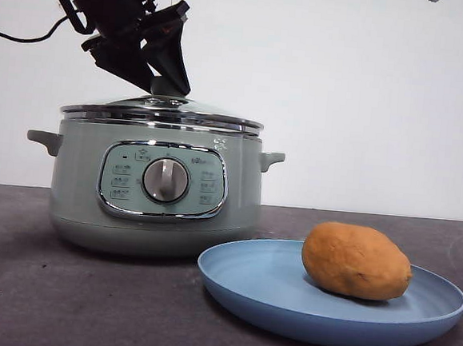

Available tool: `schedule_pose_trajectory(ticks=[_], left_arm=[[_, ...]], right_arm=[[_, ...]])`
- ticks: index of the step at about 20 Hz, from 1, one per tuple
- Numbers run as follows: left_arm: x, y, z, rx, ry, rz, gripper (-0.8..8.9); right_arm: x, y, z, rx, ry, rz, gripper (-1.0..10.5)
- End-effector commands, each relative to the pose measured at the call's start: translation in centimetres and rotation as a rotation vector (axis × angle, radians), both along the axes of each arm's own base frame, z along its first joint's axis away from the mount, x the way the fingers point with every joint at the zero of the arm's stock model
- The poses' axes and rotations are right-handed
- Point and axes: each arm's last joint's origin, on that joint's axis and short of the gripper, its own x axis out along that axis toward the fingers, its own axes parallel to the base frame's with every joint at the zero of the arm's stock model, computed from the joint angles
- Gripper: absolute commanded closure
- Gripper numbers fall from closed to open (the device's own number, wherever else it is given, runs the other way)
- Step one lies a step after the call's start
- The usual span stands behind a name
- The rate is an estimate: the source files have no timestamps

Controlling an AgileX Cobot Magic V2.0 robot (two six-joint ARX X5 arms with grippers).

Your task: Take the potato out from the steamer,put the potato on the plate,close the lid

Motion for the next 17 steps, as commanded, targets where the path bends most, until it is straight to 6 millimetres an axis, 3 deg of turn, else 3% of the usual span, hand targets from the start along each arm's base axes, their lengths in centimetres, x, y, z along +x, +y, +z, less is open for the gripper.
schedule_pose_trajectory(ticks=[1,17], left_arm=[[0.28,-0.25,0.46,-0.008,-0.050,-0.011,8.22],[0.14,-0.18,0.00,0.018,-0.015,-0.019,8.22]], right_arm=[[-0.01,-0.01,0.16,0.011,-0.005,-0.007,3.8],[-0.02,-0.01,0.16,0.012,-0.004,-0.005,3.8]])
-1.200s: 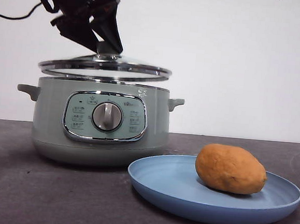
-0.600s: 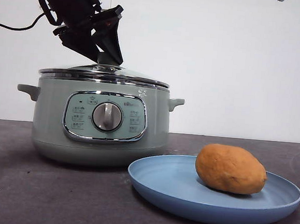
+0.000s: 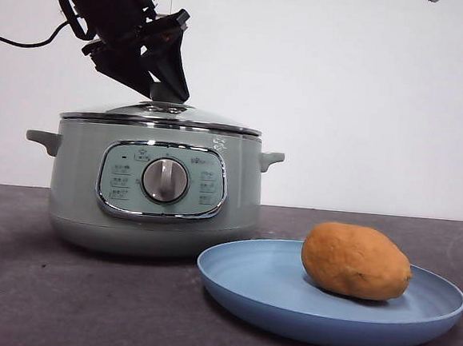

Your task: Take the potato out from the steamer,put the potato on the plate,close the lid

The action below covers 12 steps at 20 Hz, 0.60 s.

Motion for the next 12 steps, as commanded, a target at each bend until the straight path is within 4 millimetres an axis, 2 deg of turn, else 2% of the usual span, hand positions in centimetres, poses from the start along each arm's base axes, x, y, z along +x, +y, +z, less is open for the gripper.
schedule_pose_trajectory(ticks=[1,2,3,5,6,12], left_arm=[[-0.04,-0.15,0.35,-0.003,-0.016,-0.020,8.11],[-0.04,-0.15,0.35,-0.004,-0.016,-0.020,7.97],[-0.04,-0.15,0.35,-0.004,-0.016,-0.019,7.21],[-0.04,-0.15,0.36,-0.004,-0.017,-0.019,3.84],[-0.04,-0.15,0.35,-0.003,-0.016,-0.018,2.99],[-0.40,0.00,0.83,-0.005,-0.022,-0.017,3.01]], right_arm=[[-0.02,-0.01,0.16,0.012,-0.004,-0.006,3.8],[-0.02,-0.01,0.16,0.012,-0.004,-0.006,3.8],[-0.02,-0.01,0.16,0.012,-0.004,-0.006,3.8],[-0.02,-0.01,0.16,0.012,-0.004,-0.006,3.8],[-0.02,-0.01,0.16,0.012,-0.004,-0.006,3.8],[-0.02,-0.01,0.16,0.012,-0.004,-0.006,3.8]])
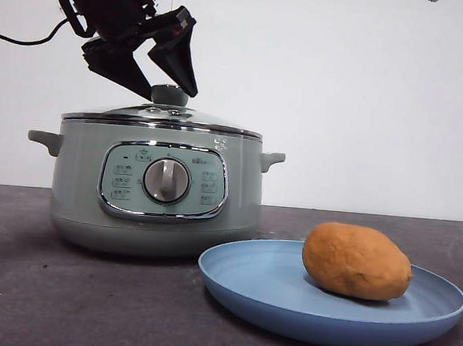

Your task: Take the potato out from the steamer,put the potato on the plate,close the lid

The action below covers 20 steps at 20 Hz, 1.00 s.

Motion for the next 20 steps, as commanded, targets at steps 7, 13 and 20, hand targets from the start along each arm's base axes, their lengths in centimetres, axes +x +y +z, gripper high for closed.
schedule_pose_trajectory(ticks=[7,13,20], left_arm=[[-5.4,2.0,5.1,-0.005,-0.021,-0.015,3.02],[-14.1,5.4,9.0,-0.053,0.088,-0.050,3.15],[-18.9,7.3,10.0,-0.045,0.125,-0.048,8.22]], right_arm=[[0.0,0.0,0.2,0.015,-0.001,0.001,3.8],[-0.4,0.2,-0.3,0.047,0.085,0.111,3.8],[-0.9,0.4,-0.6,0.096,0.170,0.239,9.0]])
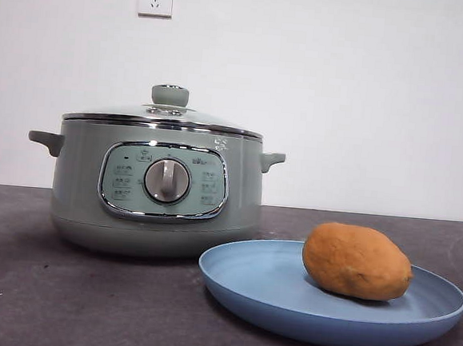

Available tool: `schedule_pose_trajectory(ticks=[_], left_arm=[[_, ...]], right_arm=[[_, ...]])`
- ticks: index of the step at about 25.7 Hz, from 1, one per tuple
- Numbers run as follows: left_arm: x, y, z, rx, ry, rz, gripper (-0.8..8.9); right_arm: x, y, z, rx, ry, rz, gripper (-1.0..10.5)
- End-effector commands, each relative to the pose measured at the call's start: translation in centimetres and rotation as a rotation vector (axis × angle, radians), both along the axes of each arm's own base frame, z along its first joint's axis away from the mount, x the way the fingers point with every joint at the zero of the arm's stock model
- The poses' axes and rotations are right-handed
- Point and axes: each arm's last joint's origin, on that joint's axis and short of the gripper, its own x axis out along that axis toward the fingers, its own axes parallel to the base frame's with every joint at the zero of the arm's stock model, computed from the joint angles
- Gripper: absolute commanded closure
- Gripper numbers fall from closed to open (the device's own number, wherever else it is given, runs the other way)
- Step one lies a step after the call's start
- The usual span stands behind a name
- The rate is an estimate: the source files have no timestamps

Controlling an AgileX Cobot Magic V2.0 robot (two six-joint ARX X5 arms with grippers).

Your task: Take the potato out from the steamer,put the potato on the plate,close the lid

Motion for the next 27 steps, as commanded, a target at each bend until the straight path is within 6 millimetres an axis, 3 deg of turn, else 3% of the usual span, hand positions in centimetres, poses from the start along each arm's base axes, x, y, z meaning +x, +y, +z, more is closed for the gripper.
schedule_pose_trajectory(ticks=[1,27], left_arm=[[-0.23,0.03,-0.12,0.002,0.030,0.001,8.22],[-0.18,0.02,-0.19,0.010,0.034,0.005,8.17]], right_arm=[[-0.05,0.02,0.13,0.013,0.003,0.008,9.6],[-0.04,0.01,0.12,0.010,0.002,0.004,9.5]])
